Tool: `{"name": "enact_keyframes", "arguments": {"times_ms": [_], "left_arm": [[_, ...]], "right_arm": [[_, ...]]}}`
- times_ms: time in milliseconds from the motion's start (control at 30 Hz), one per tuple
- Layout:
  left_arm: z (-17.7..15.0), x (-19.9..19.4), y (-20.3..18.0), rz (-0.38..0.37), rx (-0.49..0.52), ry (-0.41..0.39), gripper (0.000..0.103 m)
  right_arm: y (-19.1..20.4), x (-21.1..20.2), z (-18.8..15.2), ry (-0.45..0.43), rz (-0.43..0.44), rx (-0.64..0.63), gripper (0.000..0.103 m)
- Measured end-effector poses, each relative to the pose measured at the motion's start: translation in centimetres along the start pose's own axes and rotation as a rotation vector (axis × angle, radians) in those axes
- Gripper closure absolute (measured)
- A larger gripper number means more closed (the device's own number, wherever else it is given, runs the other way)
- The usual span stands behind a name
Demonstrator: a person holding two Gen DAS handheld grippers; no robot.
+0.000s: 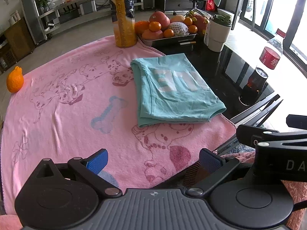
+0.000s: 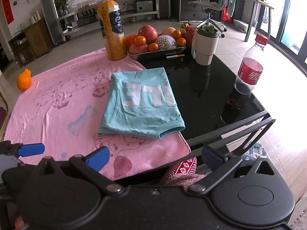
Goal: Fold clothes
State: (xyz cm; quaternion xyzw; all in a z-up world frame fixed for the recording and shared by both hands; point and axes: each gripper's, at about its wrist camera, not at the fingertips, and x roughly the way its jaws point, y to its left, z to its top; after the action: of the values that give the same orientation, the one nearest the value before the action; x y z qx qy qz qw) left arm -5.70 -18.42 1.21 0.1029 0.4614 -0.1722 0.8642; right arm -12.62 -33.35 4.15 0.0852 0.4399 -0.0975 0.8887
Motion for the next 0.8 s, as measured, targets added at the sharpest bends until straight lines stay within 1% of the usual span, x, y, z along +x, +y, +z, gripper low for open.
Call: {"name": "enact_keyframes", "arguments": {"times_ms": [167,233,300,433,633,800], "left_arm": [[0.0,0.1,0.0,0.002,-0.004,0.001,0.001],[0.1,-0.3,0.3,0.001,-0.019,-0.030,0.001],[0.3,-1.0,0.5,0.007,-0.026,-0.069,0.001],[0.7,-2.3,0.8,0.021,-0.021,-0.103,0.001],[1.1,-3.5,0.6,-0.002,-0.011,-0.096,0.001],[1.0,-3.7,0.4,-0.002,-0.008,-0.095,0.001]], "right_arm": [[-0.1,0.1,-0.1,-0.003,0.006,0.009,0.000],[-0.2,0.0,-0.1,-0.011,0.014,0.021,0.000],[-0.5,-0.4,0.1,-0.043,0.036,0.050,0.000],[-1.0,-1.4,1.0,-0.085,0.037,0.071,0.000],[-0.8,-2.3,1.5,-0.095,0.028,0.040,0.000],[0.0,-3.0,1.4,-0.110,0.023,0.004,0.000]]}}
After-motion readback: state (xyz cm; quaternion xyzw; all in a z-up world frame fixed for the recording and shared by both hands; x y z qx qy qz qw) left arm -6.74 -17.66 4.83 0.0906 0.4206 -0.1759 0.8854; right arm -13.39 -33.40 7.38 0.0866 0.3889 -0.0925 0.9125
